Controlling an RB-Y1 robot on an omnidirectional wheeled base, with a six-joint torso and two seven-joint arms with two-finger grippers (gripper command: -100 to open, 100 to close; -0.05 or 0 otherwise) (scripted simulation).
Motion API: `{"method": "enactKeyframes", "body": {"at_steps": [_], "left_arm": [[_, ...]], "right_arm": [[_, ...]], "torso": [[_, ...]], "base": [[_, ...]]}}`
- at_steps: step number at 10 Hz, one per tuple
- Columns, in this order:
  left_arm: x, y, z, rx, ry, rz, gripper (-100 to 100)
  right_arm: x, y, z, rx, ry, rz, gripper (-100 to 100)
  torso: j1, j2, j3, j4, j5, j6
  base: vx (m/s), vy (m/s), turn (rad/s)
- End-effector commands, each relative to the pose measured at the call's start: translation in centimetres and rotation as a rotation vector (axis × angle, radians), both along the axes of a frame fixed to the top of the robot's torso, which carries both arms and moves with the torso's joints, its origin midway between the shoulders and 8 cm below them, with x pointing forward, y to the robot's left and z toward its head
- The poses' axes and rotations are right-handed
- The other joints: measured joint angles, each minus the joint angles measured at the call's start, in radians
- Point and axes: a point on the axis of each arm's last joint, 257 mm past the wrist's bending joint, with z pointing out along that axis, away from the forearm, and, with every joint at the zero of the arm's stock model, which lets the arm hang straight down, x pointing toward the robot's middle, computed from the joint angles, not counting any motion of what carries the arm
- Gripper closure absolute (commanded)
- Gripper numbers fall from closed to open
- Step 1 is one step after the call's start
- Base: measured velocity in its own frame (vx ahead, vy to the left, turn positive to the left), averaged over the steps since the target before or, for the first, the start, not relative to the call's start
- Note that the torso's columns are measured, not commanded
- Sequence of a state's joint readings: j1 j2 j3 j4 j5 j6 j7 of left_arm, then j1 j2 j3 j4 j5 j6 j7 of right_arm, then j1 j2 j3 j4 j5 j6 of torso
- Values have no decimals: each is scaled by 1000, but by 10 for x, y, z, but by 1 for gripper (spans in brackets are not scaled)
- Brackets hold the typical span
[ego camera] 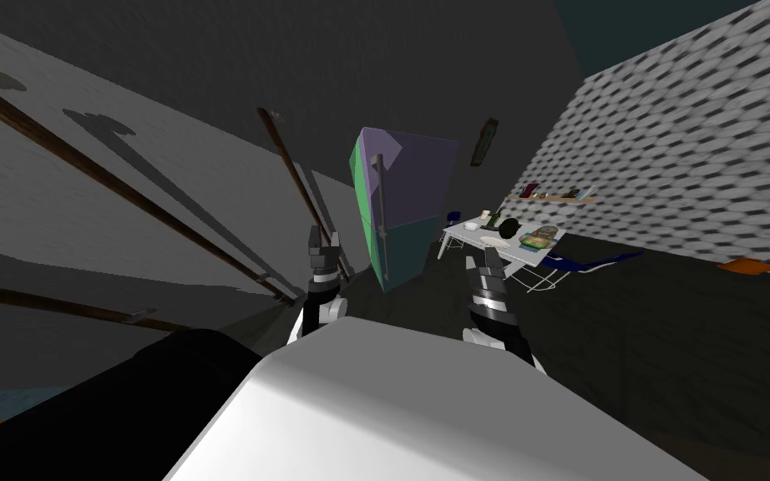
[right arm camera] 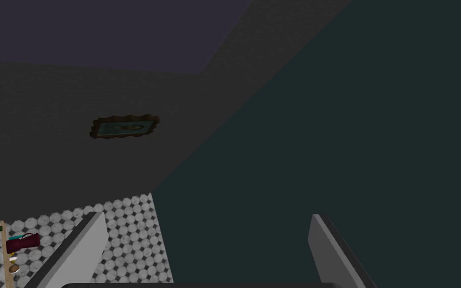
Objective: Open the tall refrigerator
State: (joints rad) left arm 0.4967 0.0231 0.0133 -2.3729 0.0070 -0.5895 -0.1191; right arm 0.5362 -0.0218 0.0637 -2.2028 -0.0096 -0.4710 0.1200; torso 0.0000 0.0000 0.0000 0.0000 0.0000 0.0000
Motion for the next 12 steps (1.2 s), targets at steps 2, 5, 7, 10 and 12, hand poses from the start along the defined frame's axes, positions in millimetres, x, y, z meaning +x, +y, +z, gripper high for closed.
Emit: {"method": "enactKeyframes", "body": {"at_steps": [2,5,7,10,12], "left_arm": [[0,0,0,0,0,0,0],[0,0,0,0,0,0,0],[0,0,0,0,0,0,0],[0,0,0,0,0,0,0],[0,0,0,0,0,0,0]], "right_arm": [[0,0,0,0,0,0,0],[0,0,0,0,0,0,0],[0,0,0,0,0,0,0],[1,0,-4,-38,16,6,-100],[2,-1,-12,-108,49,8,-100]], "torso": [[0,104,-209,105,0,0],[0,322,-644,322,0,0],[0,470,-939,470,0,0],[0,691,-1382,691,0,0],[2,733,-1471,734,1,0]], "base": [[0,0,0],[0,0,0],[0,0,0],[5,8,-7],[24,68,-43]]}}
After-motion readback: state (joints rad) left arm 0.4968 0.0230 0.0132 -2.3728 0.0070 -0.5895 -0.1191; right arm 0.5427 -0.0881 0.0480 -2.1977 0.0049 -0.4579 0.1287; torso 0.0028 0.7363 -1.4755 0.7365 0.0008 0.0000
